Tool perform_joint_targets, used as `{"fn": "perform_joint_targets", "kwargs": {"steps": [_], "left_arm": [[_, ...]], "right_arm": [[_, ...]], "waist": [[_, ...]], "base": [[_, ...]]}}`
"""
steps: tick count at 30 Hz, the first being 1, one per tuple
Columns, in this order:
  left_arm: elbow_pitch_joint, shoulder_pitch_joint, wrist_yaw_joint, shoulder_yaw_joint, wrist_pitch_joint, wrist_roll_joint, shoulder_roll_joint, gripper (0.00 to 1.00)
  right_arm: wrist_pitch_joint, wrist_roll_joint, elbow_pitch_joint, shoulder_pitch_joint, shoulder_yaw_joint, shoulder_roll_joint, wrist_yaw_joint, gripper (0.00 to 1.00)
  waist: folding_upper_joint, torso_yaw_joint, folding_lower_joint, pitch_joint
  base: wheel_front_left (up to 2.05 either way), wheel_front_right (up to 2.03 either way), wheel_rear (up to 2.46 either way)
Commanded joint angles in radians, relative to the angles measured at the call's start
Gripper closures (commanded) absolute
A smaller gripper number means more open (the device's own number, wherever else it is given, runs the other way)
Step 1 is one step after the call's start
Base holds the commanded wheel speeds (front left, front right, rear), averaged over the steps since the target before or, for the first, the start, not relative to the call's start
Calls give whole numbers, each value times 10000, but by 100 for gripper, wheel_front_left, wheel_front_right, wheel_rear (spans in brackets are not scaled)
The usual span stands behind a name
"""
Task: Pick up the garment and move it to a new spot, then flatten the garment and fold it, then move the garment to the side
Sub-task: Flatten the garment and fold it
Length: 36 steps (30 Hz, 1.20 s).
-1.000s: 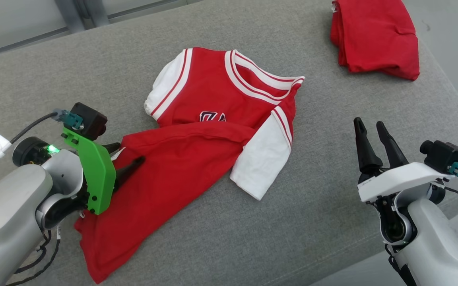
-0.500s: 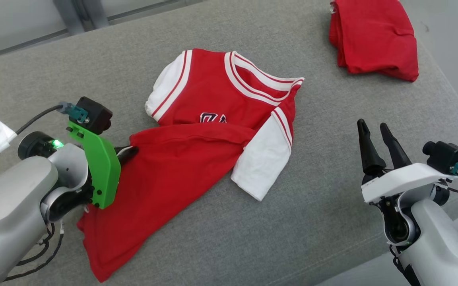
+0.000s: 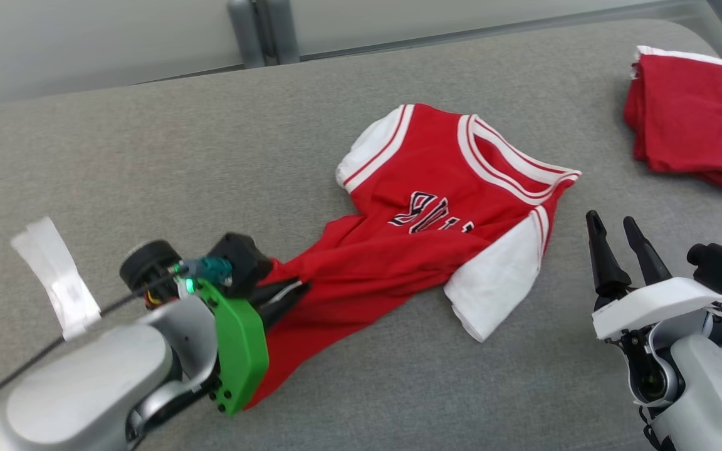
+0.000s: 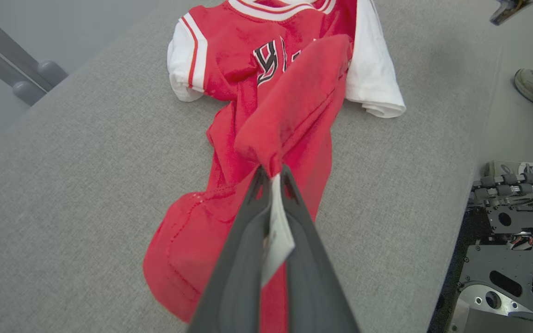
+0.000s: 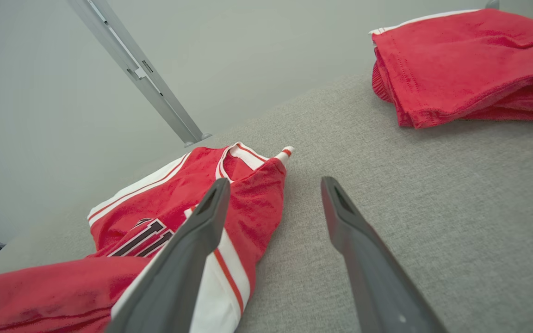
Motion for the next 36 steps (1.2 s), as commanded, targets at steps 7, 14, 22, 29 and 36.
{"fn": "perform_joint_targets", "kwargs": {"steps": [7, 14, 22, 29, 36], "left_arm": [[269, 2077, 1224, -39, -972, 516, -1268, 100], [1783, 3053, 1138, -38, -1901, 183, -2742, 0], [1093, 2889, 1134, 377, -1850, -206, -2015, 0], [-615, 2487, 1819, 1433, -1277, -936, -379, 0], [129, 2050, 1210, 2548, -132, -3066, 542, 0]], "right_arm": [[277, -252, -198, 146, -95, -71, -1, 0], [509, -370, -313, 246, -283, -147, -1, 0], [571, -451, -412, 497, -458, 41, -1, 0], [508, -464, -496, 590, -549, 197, -1, 0], [497, -429, -551, 242, -482, 322, -1, 0]], "waist": [[-1, 1290, 0, -232], [-1, 1315, 0, -261], [-1, 1054, 0, -448], [-1, 617, 0, -462], [-1, 33, 0, -140]], "base": [[0, 0, 0], [0, 0, 0], [0, 0, 0], [0, 0, 0], [0, 0, 0]]}}
